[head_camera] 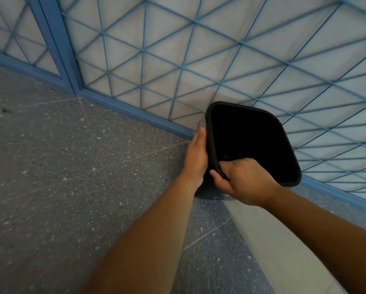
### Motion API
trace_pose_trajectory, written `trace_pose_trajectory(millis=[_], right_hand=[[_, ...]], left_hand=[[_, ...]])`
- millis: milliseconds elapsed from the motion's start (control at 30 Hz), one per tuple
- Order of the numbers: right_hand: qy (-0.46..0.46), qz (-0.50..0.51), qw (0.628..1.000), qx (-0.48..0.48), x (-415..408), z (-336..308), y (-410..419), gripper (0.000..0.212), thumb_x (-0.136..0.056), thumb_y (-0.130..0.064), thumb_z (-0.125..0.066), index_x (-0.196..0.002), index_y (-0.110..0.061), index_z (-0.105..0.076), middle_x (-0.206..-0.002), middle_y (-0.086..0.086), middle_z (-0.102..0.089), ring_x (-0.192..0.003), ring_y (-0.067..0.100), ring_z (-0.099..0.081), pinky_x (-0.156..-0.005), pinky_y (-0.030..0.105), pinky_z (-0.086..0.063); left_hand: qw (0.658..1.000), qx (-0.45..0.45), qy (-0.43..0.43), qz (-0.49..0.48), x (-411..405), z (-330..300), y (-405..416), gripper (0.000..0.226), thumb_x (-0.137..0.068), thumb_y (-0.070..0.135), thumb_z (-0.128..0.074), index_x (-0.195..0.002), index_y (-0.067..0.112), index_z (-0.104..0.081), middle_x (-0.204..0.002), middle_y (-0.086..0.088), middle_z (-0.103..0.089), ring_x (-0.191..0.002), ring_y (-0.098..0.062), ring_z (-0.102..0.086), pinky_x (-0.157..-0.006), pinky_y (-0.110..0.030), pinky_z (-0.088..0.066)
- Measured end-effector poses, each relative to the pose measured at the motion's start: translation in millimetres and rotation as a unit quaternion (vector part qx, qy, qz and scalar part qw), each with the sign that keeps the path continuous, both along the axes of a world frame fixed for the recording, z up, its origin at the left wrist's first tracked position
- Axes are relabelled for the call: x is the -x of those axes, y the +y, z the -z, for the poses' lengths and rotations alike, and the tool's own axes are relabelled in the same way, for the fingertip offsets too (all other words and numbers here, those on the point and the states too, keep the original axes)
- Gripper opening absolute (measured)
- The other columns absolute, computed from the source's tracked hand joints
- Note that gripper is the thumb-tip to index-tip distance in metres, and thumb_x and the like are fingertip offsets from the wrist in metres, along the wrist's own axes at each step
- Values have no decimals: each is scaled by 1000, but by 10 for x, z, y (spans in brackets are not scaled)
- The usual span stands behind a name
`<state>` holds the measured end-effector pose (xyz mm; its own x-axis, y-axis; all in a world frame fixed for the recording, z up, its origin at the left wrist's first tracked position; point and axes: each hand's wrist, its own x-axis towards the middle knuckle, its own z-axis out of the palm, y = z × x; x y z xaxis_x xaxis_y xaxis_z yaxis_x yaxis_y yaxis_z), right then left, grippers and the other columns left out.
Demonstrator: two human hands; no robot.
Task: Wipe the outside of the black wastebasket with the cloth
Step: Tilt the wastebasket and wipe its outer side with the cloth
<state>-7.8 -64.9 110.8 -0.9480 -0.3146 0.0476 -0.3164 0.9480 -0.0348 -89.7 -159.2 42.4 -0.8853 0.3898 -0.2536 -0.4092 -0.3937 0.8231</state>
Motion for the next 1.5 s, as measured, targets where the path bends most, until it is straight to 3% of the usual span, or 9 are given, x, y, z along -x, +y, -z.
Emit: trace_pose_trajectory(millis=[100,233,367,567,1033,1133,1233,1367,1500], right_hand=[[-16,-4,1000,-6,-39,-12,21,34,-93,-32,-53,-66,-12,-54,-56,5,-58,-47,24,-54,-48,31,-42],[-4,-8,1000,-2,-20,10,34,36,-92,-35,-49,-65,-13,-54,-55,5,-58,-46,24,-54,-47,30,-40],[-28,-5,1000,8,20,-2,-4,34,-96,-36,-46,-69,-16,-50,-61,5,-60,-52,24,-55,-52,32,-41],[-40,-5,999,-3,14,0,-2,38,-97,-41,-39,-71,-16,-50,-63,4,-61,-53,23,-55,-53,33,-39],[-55,-4,998,12,19,-12,-23,40,-95,-44,-32,-70,-18,-50,-62,2,-60,-53,22,-56,-53,31,-39],[-51,-11,999,13,23,-1,-22,37,-95,-43,-34,-68,-20,-45,-60,1,-58,-51,21,-54,-51,29,-33],[-53,-7,998,17,53,4,-38,36,-96,-41,-38,-68,-19,-46,-60,1,-57,-50,20,-52,-51,29,-34],[-65,-1,998,11,42,-22,-41,35,-97,-40,-40,-70,-18,-47,-61,-1,-55,-51,18,-50,-53,30,-36],[-65,-3,998,-4,44,2,-38,38,-97,-42,-36,-71,-17,-50,-59,-4,-50,-49,16,-48,-52,30,-37]], left_hand=[[1000,0,-14,-28,-351,99,-31,56,-105,55,-44,-147,21,-59,-147,-2,-63,-138,-16,-58,-119,-39,-42],[996,52,-68,-11,-3,172,-12,54,-106,54,-45,-133,15,-71,-126,-5,-73,-103,-1,-74,-93,-18,-57],[999,37,-16,-9,-187,82,-22,59,-102,60,-44,-148,25,-59,-149,-2,-62,-139,-16,-57,-120,-40,-42],[999,48,-22,-8,5,135,-11,51,-111,46,-36,-151,21,-54,-151,-6,-59,-141,-19,-54,-123,-44,-38],[998,61,20,-19,-171,263,-47,50,-111,49,-34,-154,29,-50,-153,-1,-57,-143,-14,-52,-123,-39,-37],[997,50,-50,-8,29,262,-39,51,-110,48,-37,-147,20,-59,-144,-6,-65,-133,-17,-61,-119,-41,-43],[998,60,9,-7,89,206,1,53,-109,52,-39,-146,22,-59,-148,-3,-62,-137,-14,-58,-118,-35,-44],[998,68,-16,-6,142,232,-1,51,-109,50,-38,-142,20,-63,-142,-8,-67,-130,-18,-63,-115,-39,-47],[997,75,5,-14,224,209,36,53,-104,60,-42,-131,24,-70,-125,5,-76,-114,-3,-71,-88,-17,-57]])
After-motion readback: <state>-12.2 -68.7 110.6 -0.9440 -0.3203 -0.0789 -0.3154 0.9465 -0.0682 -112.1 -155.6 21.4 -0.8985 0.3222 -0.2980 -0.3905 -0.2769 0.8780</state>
